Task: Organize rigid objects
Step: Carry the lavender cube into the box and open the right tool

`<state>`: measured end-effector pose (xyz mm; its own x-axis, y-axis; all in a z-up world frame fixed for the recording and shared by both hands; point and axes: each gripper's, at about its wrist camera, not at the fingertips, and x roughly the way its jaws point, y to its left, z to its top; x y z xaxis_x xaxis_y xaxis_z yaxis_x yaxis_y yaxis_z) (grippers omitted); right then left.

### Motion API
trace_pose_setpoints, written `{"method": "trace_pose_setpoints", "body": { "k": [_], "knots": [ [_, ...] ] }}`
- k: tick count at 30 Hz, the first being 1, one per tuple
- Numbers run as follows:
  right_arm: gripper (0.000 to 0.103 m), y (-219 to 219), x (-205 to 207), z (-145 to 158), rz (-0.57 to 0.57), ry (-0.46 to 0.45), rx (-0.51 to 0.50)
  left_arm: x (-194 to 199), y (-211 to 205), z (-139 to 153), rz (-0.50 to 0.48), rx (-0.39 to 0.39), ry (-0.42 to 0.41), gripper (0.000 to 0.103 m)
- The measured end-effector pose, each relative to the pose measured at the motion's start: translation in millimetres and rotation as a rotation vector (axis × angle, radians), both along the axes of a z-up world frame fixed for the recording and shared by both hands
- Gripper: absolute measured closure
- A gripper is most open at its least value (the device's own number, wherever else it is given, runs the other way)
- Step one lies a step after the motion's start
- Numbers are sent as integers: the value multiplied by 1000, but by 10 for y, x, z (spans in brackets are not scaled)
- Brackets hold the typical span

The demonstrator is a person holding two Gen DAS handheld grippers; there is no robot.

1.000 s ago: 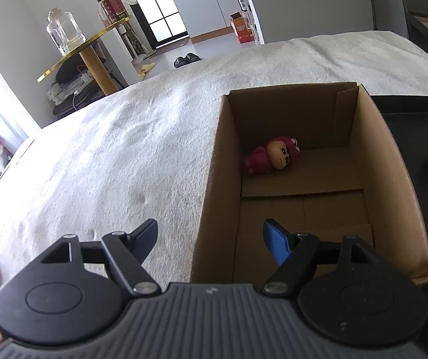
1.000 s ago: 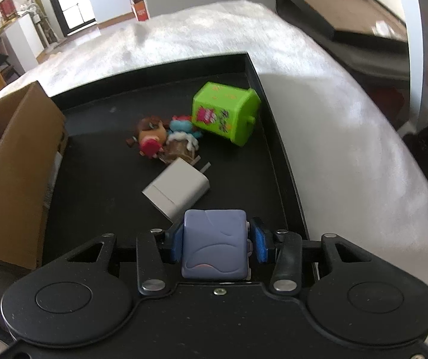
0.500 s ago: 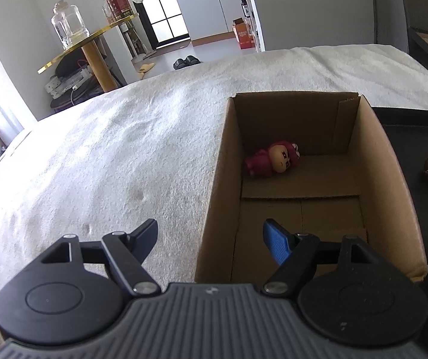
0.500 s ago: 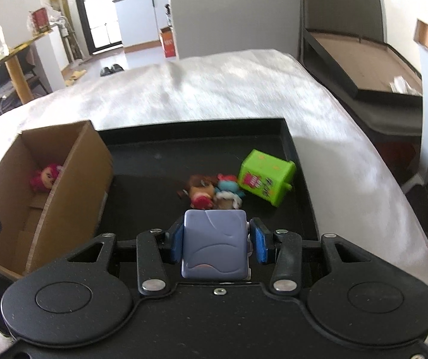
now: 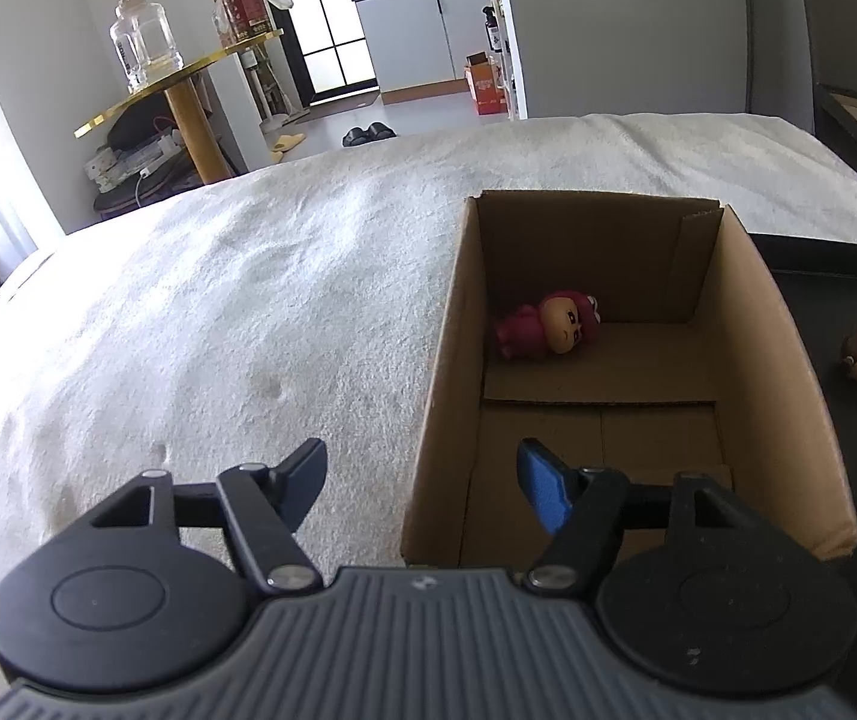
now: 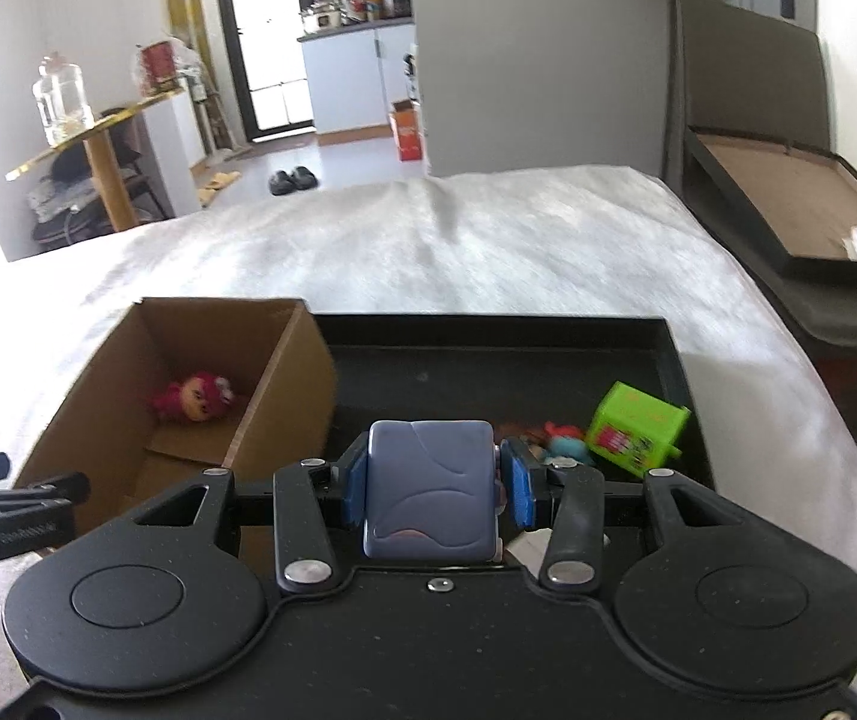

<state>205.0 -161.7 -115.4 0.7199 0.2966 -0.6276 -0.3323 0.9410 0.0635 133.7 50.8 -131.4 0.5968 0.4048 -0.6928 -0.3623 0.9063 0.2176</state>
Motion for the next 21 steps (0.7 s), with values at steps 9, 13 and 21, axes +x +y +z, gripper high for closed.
{"method": "trace_pose_setpoints", "body": {
  "k": [9, 13, 21],
  "knots": [
    [60, 270, -47, 60, 77, -41, 30, -29, 52, -16, -2, -28, -22, 61],
    [60, 382, -58, 88, 118, -71, 42, -41, 69, -29, -14, -47, -31, 77],
    [60, 592, -44, 158, 171, -89, 54, -56, 84, -2, -25, -76, -58, 91]
  ]
}}
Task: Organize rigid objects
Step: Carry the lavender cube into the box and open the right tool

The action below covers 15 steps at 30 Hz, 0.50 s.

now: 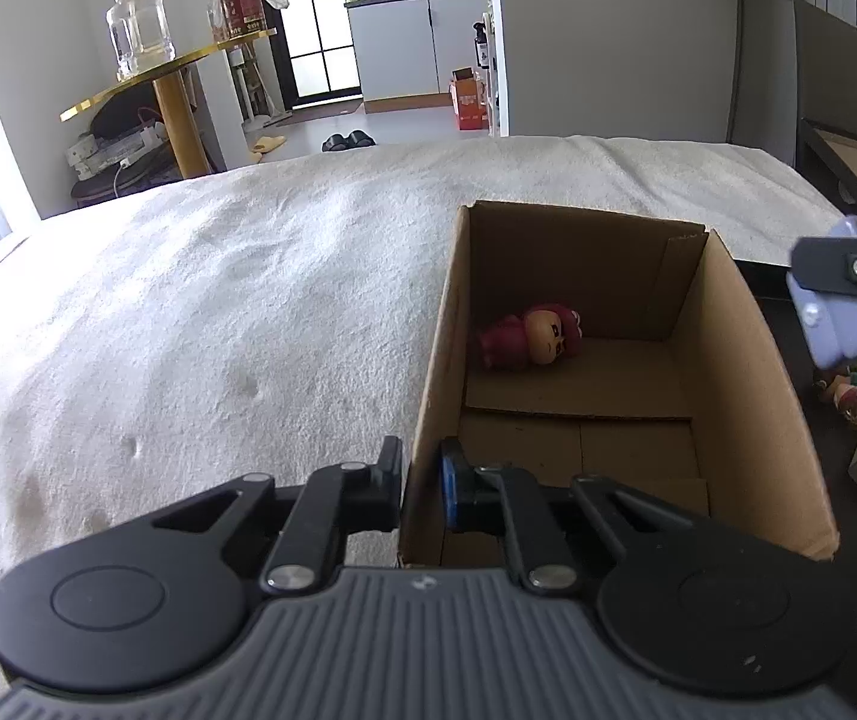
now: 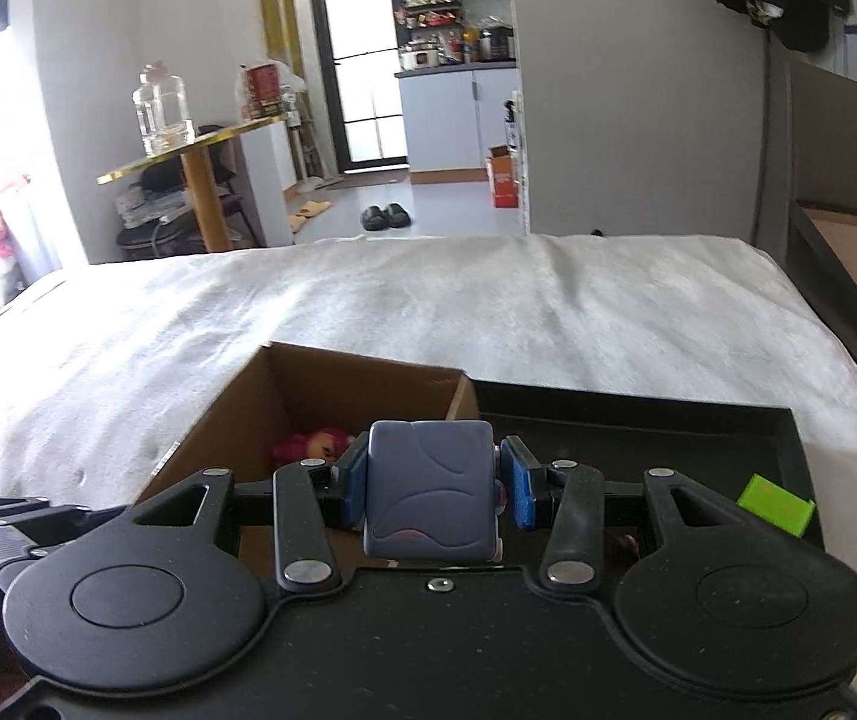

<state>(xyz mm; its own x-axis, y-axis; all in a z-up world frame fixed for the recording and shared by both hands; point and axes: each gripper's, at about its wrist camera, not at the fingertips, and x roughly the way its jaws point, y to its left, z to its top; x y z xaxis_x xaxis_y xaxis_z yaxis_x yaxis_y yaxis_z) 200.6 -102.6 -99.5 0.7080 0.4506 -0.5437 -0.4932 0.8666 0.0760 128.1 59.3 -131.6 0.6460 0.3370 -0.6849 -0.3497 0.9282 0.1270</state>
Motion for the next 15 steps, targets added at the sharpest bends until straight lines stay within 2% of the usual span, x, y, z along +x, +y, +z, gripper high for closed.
{"method": "trace_pose_setpoints", "body": {
  "k": [15],
  "knots": [
    [60, 287, 10, -116, 86, -20, -35, 0, 26, 17, -8, -9, -9, 91]
  ]
}}
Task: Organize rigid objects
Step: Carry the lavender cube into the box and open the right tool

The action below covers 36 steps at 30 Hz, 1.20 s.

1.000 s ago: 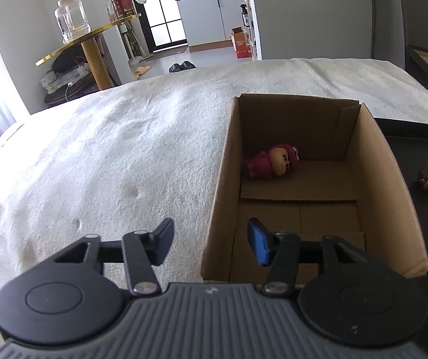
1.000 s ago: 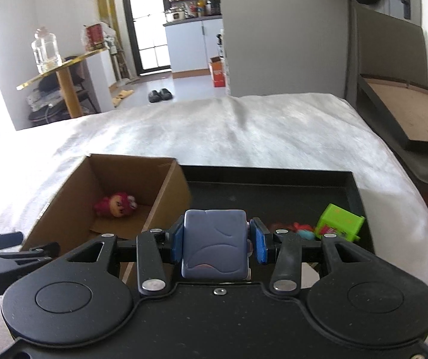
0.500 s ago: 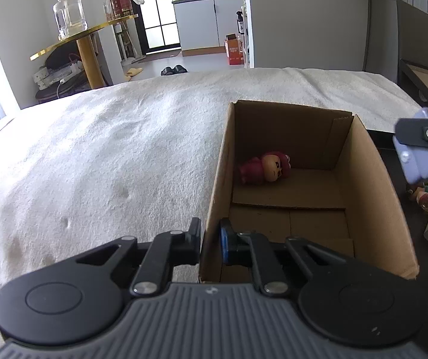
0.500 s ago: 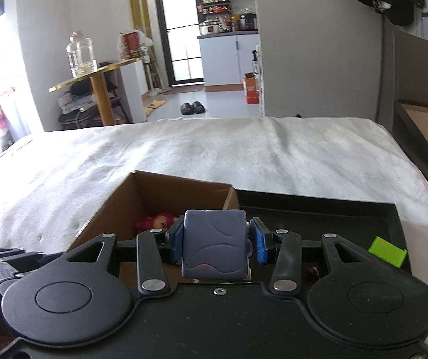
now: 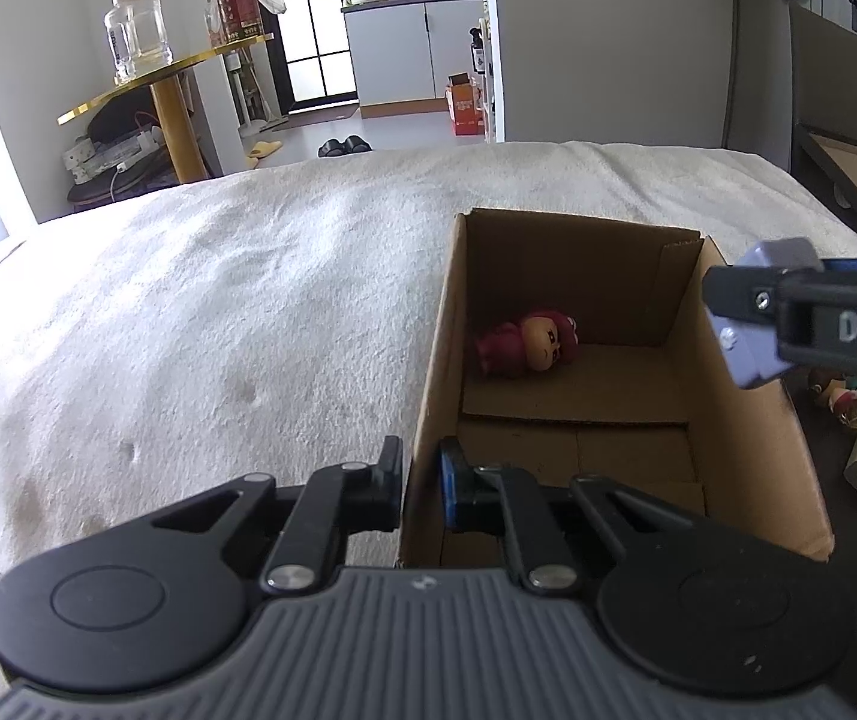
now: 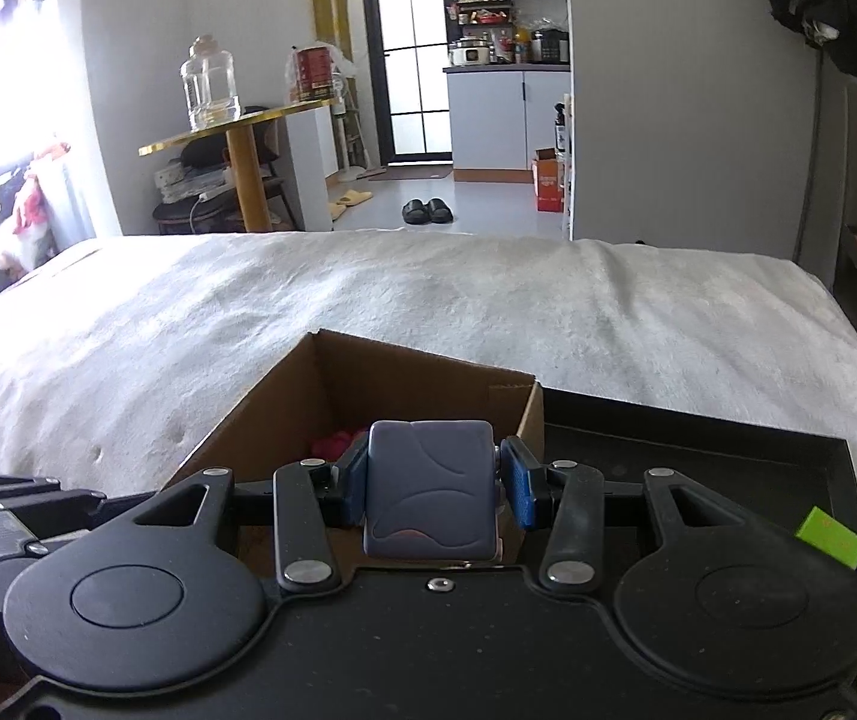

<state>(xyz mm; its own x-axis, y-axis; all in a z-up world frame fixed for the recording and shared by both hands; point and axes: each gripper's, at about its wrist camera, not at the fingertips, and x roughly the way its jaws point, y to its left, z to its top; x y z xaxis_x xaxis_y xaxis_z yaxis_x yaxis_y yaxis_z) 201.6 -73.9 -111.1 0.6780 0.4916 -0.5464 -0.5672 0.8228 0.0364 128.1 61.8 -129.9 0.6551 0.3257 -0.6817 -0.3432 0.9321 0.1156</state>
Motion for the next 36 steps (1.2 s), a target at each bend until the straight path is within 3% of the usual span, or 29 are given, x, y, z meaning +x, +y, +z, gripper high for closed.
{"method": "trace_pose_setpoints", "body": {
  "k": [12, 15, 22, 36],
  "knots": [
    [53, 78, -43, -113, 20, -17, -72, 19, -38, -7, 0, 17, 8, 91],
    [40, 59, -38, -142, 3, 1, -80, 24, -47, -6, 3, 21, 13, 91],
    [32, 69, -30, -155, 26, -13, -110, 52, -81, -1, 7, 42, 26, 91],
    [29, -10, -36, -294, 45, 56, -125, 109, -154, -9, 3, 81, 54, 90]
  ]
}}
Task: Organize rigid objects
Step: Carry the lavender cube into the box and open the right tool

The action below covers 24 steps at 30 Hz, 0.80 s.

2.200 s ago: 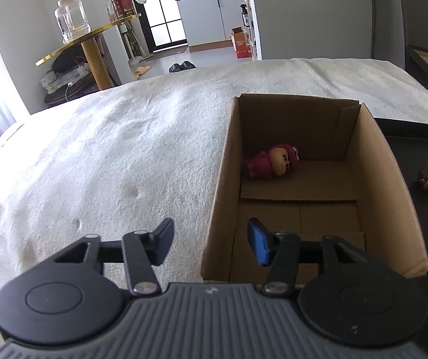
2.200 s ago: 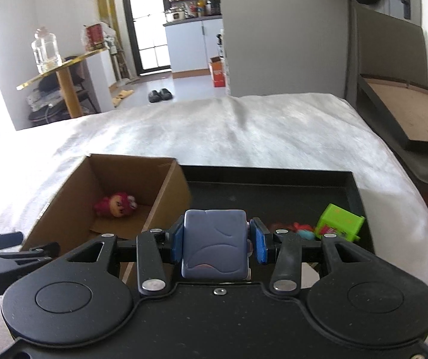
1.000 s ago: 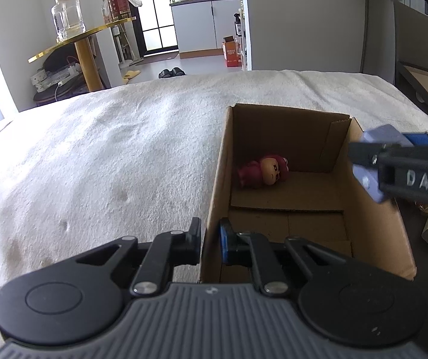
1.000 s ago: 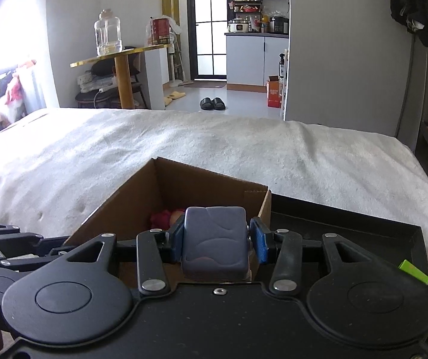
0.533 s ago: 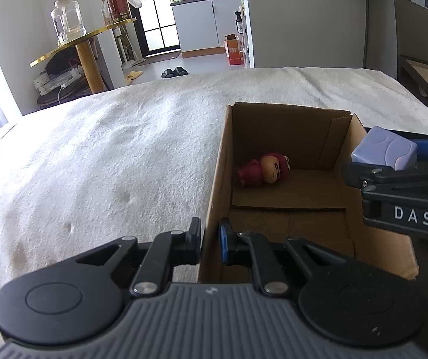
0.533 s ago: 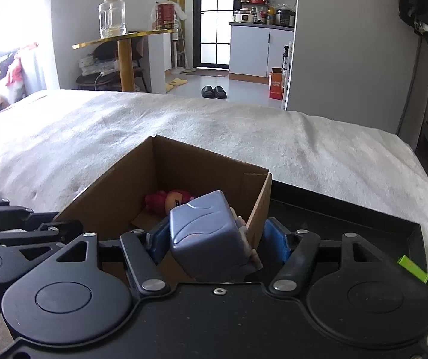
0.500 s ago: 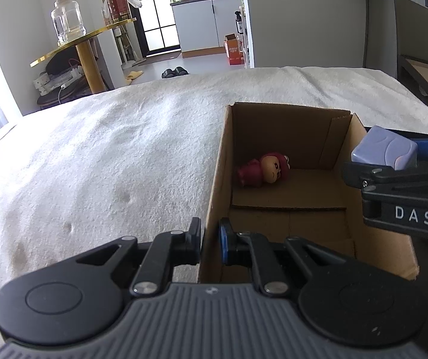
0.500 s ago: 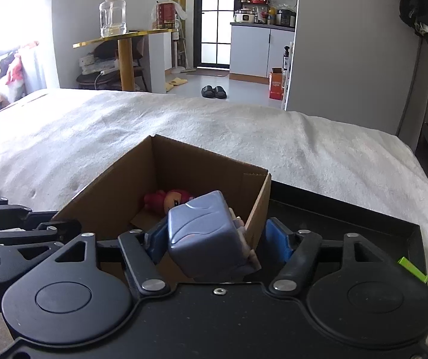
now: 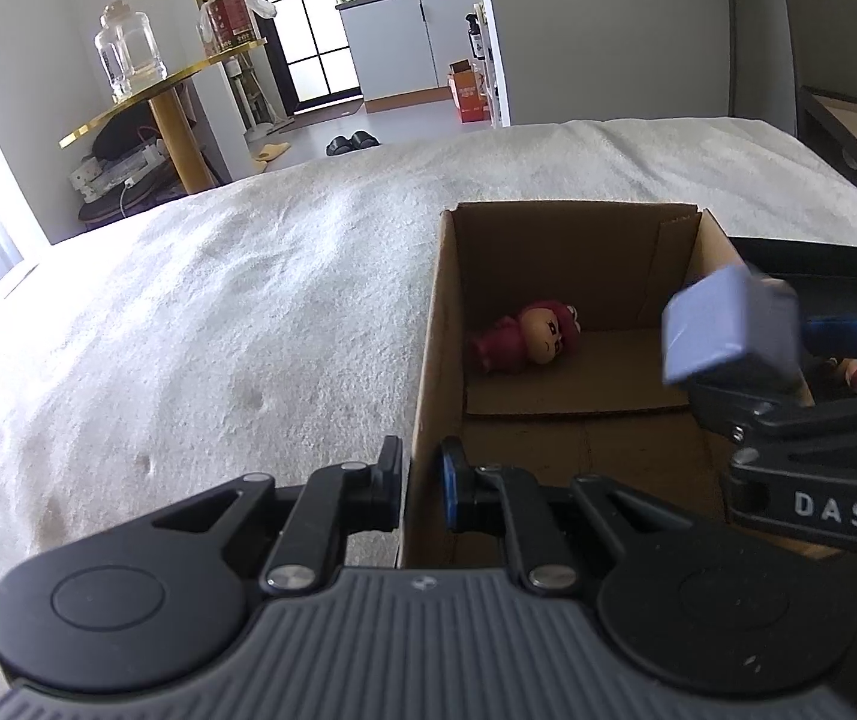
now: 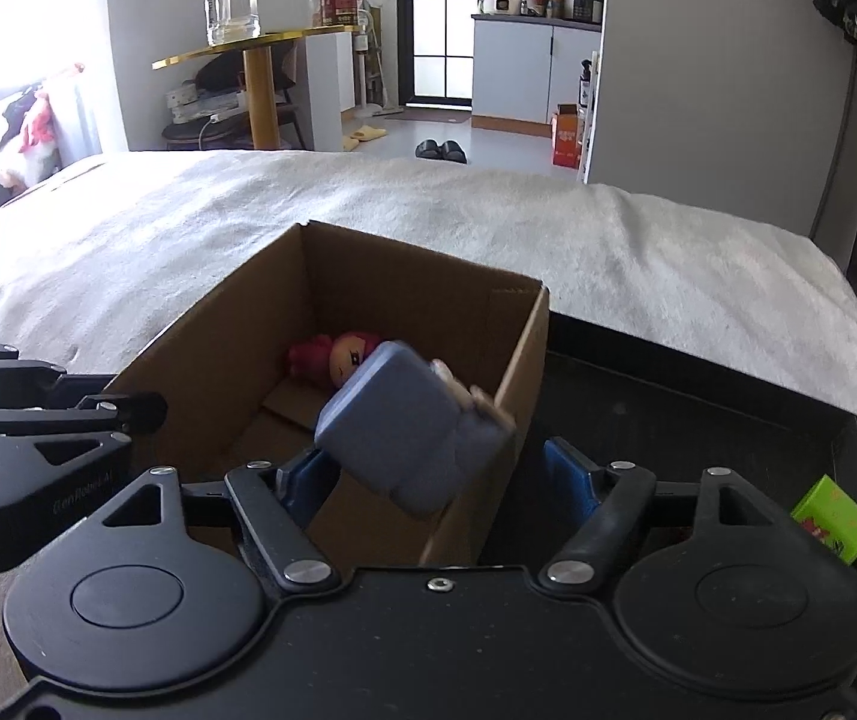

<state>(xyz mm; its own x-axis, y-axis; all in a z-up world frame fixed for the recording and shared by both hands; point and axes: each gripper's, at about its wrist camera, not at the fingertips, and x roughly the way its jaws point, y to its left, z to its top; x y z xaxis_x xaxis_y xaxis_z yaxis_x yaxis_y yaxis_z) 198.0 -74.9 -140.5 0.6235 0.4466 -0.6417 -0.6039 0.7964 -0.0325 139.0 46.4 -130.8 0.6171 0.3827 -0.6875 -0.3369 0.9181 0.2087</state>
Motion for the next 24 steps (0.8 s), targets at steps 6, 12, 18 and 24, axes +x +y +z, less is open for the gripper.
{"method": "trace_pose_setpoints", "body": {
  "k": [6, 12, 18, 24],
  "knots": [
    [26, -157, 32, 12, -49, 13, 6, 25, -31, 10, 2, 20, 4, 88],
    [26, -409, 46, 36, -79, 47, 47, 26, -8, 25, 5, 13, 3, 88],
    [26, -542, -21, 109, -82, 70, 96, 64, -81, 25, 15, 47, 21, 87],
    [25, -792, 39, 94, -161, 72, 128, 117, -170, 52, 18, 61, 40, 58]
  ]
}}
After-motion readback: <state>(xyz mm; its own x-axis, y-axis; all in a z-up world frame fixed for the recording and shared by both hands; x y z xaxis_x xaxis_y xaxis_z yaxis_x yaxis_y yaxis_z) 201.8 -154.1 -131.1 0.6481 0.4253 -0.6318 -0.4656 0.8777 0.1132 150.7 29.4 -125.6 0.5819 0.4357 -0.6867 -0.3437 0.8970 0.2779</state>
